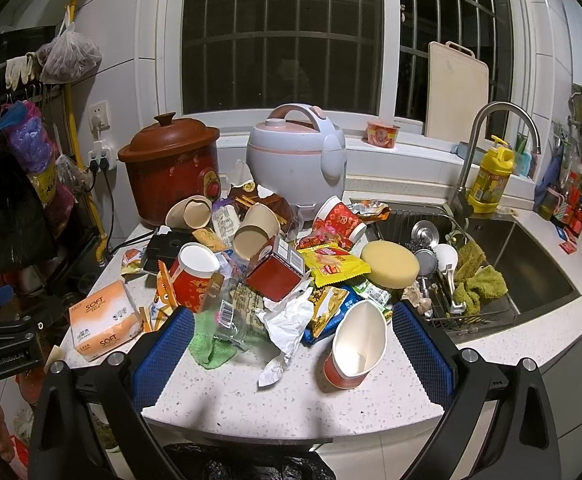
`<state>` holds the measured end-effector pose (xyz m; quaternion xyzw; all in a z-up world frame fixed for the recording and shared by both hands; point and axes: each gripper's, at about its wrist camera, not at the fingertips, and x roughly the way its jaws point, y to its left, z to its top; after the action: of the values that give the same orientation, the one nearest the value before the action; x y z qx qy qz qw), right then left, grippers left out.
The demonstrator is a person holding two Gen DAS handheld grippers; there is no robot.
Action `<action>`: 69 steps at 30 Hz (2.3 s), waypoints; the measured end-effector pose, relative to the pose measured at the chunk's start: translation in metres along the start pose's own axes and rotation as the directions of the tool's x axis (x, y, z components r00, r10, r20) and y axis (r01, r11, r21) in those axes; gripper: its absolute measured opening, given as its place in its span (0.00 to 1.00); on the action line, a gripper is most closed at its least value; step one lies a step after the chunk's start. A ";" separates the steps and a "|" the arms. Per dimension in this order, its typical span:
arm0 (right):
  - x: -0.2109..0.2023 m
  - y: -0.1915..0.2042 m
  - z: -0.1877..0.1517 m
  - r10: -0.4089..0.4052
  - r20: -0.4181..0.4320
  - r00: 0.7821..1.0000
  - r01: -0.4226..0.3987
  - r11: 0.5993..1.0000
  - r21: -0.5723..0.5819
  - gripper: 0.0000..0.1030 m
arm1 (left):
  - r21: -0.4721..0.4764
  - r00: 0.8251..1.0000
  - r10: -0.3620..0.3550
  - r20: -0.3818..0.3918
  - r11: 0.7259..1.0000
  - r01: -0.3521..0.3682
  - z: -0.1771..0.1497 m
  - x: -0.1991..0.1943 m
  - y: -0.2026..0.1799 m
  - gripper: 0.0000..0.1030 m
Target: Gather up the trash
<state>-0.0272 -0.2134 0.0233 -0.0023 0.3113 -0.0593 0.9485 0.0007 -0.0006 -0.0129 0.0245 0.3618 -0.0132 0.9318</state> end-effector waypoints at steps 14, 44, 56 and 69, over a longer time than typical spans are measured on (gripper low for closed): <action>-0.001 -0.002 0.001 0.000 0.001 1.000 0.000 1.000 0.000 0.95 | -0.001 1.000 0.000 -0.002 1.000 0.000 0.000 0.001 0.000 0.93; 0.048 0.164 -0.081 0.472 -0.255 0.844 -0.535 0.703 -0.469 0.95 | -0.255 0.954 0.263 -0.145 0.922 -0.293 -0.061 -0.008 0.149 0.93; 0.108 0.198 -0.102 0.463 -0.463 0.756 -0.652 0.467 -0.597 0.74 | -0.300 0.918 0.329 -0.222 0.873 -0.385 -0.089 -0.019 0.169 0.93; 0.052 0.123 -0.071 0.524 -0.369 0.768 -0.640 0.613 -0.463 0.67 | 0.223 0.999 0.025 0.022 0.974 -0.029 -0.049 0.043 0.082 0.93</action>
<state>-0.0138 -0.0946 -0.0694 -0.1747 0.3898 0.3480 0.8345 0.0030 0.0837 -0.0755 0.1338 0.3488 -0.0411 0.9267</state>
